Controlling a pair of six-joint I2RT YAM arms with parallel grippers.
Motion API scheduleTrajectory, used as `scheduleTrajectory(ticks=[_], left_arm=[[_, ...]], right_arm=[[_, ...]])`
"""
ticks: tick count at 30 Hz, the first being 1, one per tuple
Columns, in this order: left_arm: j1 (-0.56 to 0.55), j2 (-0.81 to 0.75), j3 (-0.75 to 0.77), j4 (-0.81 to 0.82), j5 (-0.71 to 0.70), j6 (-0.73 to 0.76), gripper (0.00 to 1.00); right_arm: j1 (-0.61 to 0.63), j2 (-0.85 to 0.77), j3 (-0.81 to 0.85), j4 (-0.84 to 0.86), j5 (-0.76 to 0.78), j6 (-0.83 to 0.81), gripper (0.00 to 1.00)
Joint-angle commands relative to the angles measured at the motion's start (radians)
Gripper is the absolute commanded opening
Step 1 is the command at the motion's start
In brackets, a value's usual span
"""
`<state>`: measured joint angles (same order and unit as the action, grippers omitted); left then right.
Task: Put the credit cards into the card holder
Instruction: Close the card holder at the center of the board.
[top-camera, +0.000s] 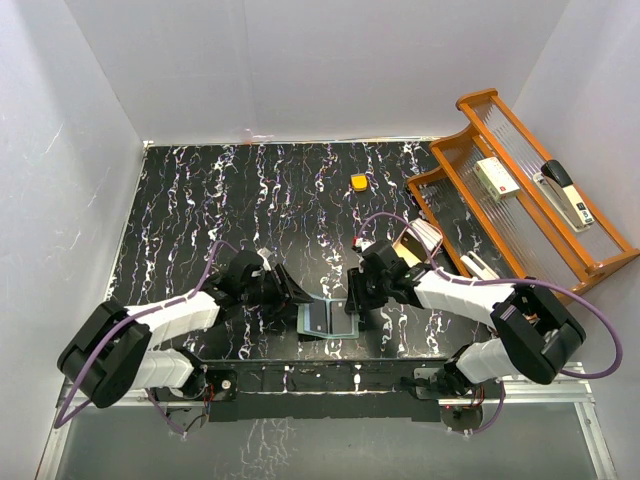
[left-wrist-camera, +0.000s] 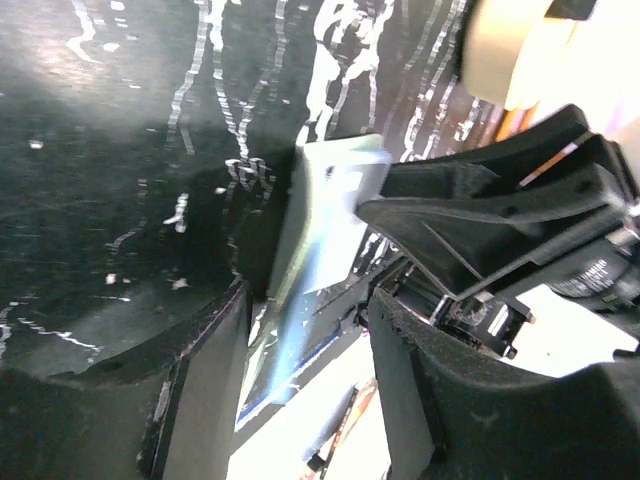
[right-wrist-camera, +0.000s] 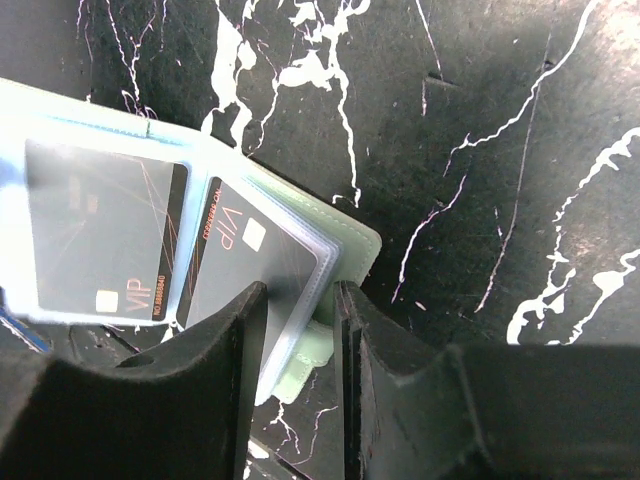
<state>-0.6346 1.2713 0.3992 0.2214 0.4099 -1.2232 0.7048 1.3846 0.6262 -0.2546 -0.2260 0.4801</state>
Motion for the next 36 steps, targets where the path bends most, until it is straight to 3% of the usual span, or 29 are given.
scheduleTrajectory(ticks=[1,4,9,14,23,36], left_arm=[[-0.014,-0.057,0.024,0.039,0.03,-0.006,0.47],[-0.017,-0.061,0.011,0.057,0.031,-0.015,0.42],[-0.019,-0.075,0.007,0.025,0.014,-0.008,0.15],[-0.019,-0.091,0.049,-0.118,-0.03,0.067,0.0],[0.016,-0.117,0.094,-0.277,-0.076,0.177,0.0],[0.176,-0.096,0.119,-0.392,0.016,0.34,0.0]], right_arm=[[0.009,-0.027,-0.027,0.062,0.003,0.056,0.31],[0.008,-0.033,-0.029,0.061,0.011,0.055,0.31],[0.009,-0.044,-0.034,0.067,0.0,0.053,0.31],[0.01,-0.045,0.015,0.043,-0.023,-0.02,0.33],[0.009,-0.076,0.145,-0.019,-0.044,-0.277,0.38],[0.015,-0.048,0.219,-0.103,-0.168,-0.715,0.4]])
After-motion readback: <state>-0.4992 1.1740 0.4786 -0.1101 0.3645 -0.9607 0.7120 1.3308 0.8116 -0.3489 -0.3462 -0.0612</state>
